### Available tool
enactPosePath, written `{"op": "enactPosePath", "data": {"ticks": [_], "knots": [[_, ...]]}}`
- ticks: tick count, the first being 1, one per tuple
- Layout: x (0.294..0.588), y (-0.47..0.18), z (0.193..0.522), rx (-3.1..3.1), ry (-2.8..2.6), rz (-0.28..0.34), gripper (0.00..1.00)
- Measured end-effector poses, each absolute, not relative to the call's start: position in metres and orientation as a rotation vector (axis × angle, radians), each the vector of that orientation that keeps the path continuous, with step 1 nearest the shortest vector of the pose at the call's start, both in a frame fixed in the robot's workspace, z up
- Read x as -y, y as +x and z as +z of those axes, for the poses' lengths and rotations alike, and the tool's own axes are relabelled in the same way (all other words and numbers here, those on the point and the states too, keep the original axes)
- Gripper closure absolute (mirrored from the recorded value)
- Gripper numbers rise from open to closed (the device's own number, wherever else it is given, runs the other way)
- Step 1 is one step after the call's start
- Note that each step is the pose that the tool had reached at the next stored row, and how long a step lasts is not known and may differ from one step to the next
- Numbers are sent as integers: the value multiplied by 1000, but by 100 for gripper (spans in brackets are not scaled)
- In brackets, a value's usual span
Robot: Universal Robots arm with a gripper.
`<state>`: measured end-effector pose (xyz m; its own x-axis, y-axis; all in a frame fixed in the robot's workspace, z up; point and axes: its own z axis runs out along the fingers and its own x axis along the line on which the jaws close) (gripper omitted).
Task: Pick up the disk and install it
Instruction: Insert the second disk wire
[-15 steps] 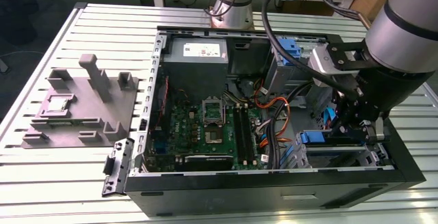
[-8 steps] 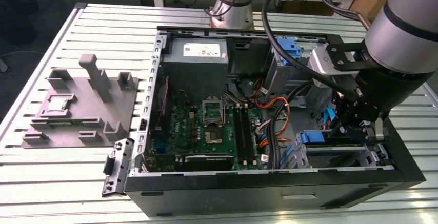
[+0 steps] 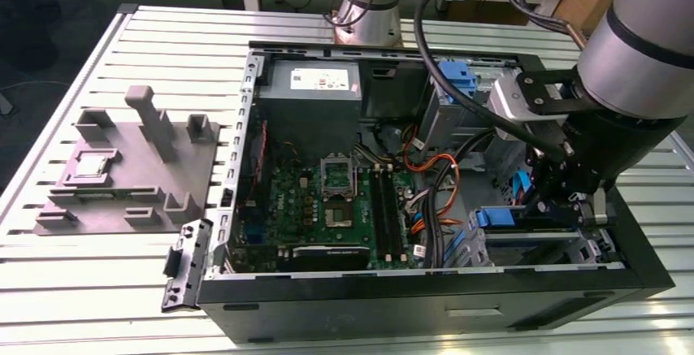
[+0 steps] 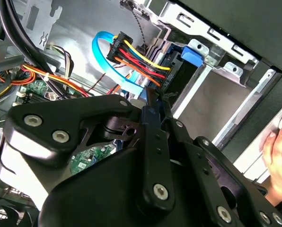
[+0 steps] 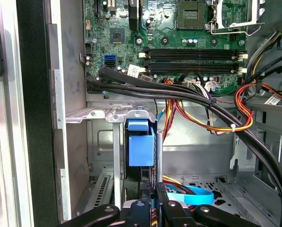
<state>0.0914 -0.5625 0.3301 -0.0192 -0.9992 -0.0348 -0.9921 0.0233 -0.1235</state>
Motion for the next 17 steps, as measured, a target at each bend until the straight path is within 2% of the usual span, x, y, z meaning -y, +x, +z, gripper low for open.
{"op": "enactPosePath", "data": {"ticks": [17], "knots": [[563,92,325,-2164,-2118,-96,83]]}}
